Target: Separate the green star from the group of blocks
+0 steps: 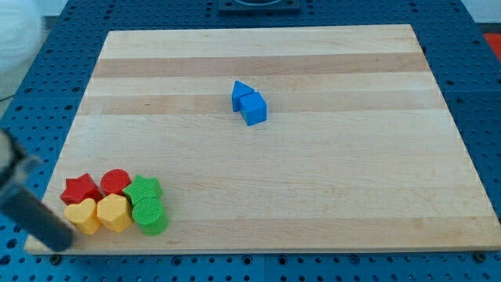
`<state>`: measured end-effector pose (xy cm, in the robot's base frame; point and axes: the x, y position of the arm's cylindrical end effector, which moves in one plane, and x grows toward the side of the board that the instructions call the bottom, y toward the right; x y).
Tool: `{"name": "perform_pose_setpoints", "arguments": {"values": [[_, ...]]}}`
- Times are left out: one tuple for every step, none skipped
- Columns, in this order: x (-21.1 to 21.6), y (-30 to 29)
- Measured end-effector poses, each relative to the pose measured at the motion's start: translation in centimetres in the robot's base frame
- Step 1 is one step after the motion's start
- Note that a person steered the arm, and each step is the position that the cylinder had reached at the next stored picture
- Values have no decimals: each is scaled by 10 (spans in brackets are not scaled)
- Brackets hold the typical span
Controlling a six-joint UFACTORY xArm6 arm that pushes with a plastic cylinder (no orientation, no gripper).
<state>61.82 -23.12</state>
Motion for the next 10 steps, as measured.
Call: {"name": "perform_pose_setpoints", "arguments": {"values": [[-21, 71], [-54, 82], [-85, 82], [-86, 85], [-114, 104], [-140, 112], [-125, 113], [-117, 95], [-158, 92], [-181, 98]]}}
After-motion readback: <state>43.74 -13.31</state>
